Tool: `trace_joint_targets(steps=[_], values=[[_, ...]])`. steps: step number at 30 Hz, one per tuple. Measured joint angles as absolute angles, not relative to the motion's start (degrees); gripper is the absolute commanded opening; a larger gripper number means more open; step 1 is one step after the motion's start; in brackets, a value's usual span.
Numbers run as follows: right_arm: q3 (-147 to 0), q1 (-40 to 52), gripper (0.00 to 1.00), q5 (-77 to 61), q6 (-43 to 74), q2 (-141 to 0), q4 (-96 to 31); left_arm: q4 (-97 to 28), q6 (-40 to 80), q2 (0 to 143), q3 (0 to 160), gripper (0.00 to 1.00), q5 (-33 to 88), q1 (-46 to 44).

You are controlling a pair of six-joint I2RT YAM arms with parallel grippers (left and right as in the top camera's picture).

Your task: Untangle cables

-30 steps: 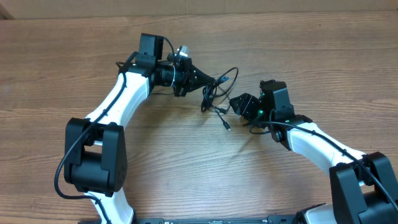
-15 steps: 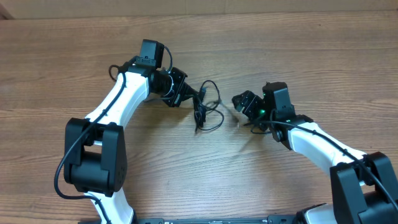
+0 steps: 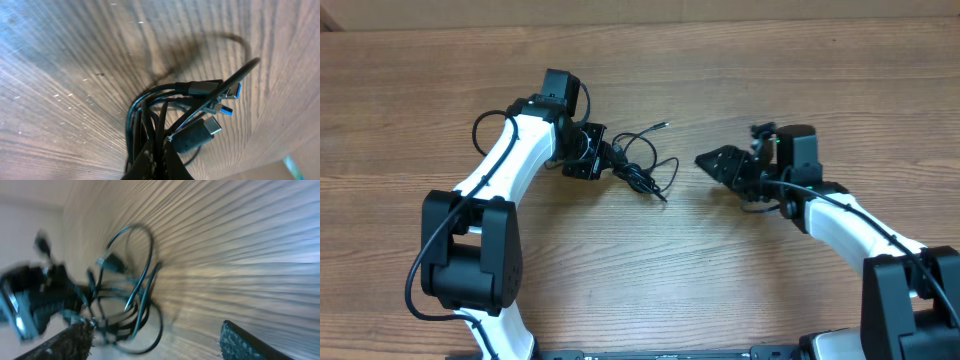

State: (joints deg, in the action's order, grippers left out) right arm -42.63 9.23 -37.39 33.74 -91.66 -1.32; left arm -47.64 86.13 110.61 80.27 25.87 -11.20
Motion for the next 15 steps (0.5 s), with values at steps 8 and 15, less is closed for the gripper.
trace_joint_targets(steps=[8,15], values=[[-42.63,17.82,0.5,-36.18,27.27,-91.66,3.29,-48.07,89.34,110.61,80.27,0.04,25.28,-11.2],[-42.63,21.61,0.6,-32.75,44.77,-91.66,3.33,-48.73,92.92,110.61,80.27,0.04,23.79,-11.2]])
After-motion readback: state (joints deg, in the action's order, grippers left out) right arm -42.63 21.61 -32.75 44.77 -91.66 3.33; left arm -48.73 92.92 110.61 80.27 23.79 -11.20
